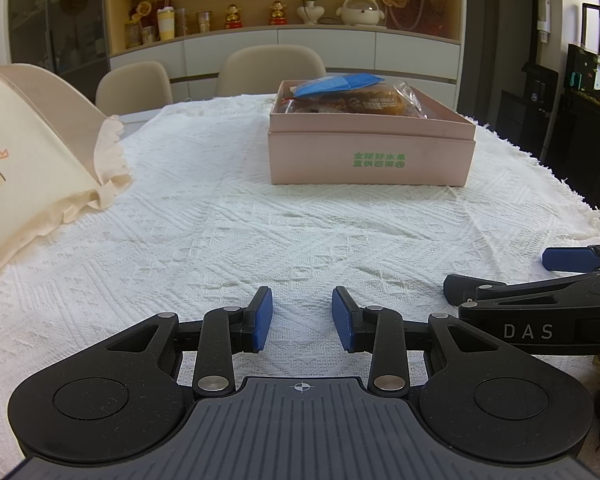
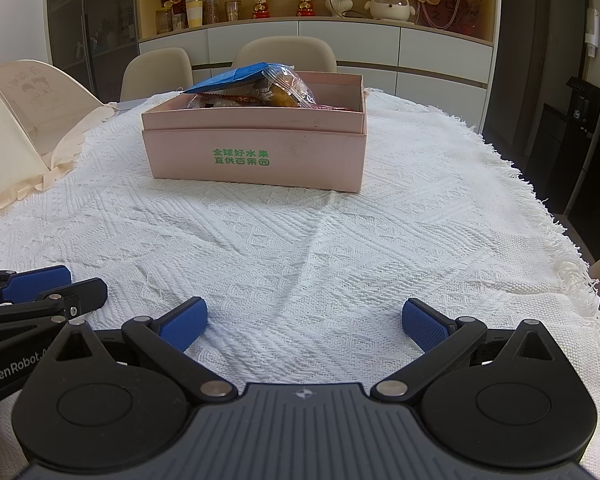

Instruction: Organize snacks

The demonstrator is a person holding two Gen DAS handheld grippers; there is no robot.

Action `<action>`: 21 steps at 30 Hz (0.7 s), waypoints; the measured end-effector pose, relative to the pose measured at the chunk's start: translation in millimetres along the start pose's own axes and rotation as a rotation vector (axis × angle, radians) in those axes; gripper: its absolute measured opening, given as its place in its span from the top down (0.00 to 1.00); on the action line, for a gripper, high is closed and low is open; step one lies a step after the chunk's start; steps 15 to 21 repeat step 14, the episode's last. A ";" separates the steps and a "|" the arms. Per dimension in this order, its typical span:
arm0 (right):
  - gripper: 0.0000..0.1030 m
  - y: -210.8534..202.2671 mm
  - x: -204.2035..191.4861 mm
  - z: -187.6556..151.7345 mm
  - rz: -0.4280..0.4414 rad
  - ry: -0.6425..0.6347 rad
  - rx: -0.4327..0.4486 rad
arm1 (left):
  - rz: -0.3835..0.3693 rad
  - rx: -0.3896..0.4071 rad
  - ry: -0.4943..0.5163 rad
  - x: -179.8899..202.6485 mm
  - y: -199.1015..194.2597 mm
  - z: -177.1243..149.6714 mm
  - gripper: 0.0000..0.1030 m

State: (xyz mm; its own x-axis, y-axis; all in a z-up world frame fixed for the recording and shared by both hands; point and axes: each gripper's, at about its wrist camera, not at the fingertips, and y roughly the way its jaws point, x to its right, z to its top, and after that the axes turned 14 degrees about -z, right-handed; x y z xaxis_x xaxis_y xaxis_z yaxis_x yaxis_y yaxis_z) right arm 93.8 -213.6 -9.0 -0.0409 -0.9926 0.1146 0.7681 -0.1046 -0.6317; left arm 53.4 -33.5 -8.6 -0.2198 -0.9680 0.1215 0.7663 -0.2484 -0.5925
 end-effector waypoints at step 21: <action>0.00 0.1 0.2 0.0 0.001 0.000 0.000 | -0.004 0.001 -0.004 0.9 0.3 0.9 0.63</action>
